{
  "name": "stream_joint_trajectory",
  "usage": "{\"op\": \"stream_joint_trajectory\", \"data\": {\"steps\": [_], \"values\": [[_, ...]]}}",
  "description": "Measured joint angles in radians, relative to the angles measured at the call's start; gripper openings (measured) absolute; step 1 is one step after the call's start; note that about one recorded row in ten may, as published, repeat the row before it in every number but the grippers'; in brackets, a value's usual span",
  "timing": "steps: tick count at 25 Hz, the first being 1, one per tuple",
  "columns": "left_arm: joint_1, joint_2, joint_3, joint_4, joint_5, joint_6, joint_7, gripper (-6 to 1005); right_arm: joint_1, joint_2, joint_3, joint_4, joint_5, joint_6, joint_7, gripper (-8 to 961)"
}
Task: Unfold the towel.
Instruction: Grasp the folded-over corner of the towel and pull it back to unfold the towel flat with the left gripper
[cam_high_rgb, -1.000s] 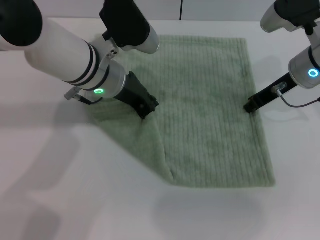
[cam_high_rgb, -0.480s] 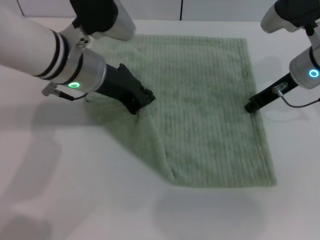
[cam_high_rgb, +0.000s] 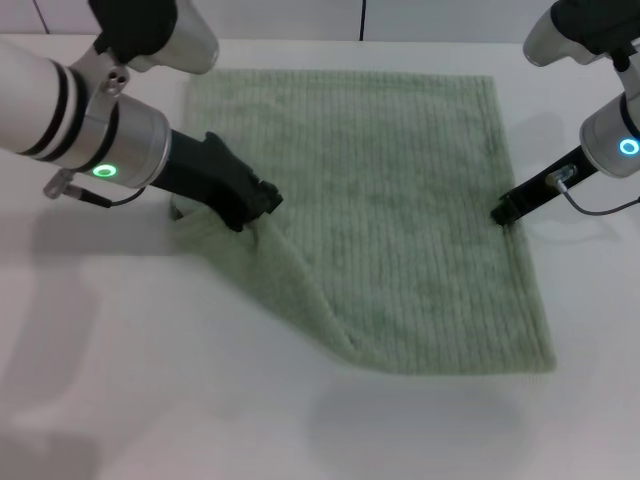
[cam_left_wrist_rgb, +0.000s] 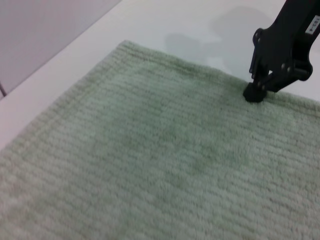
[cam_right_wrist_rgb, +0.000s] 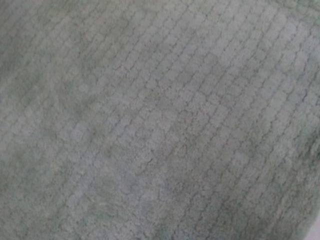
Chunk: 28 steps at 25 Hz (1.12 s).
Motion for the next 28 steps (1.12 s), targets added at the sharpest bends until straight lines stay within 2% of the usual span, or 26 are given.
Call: {"op": "stream_joint_trajectory", "data": {"steps": [17, 28], "values": [[0.042, 0.001, -0.153, 0.003, 0.000, -0.141, 0.090, 48, -0.001, -0.002, 0.000, 0.000, -0.010, -0.001, 0.002, 8], [0.075, 0.001, -0.167, -0.005, -0.004, -0.194, 0.121, 48, -0.004, -0.002, 0.000, 0.000, -0.010, 0.000, 0.003, 7]]}}
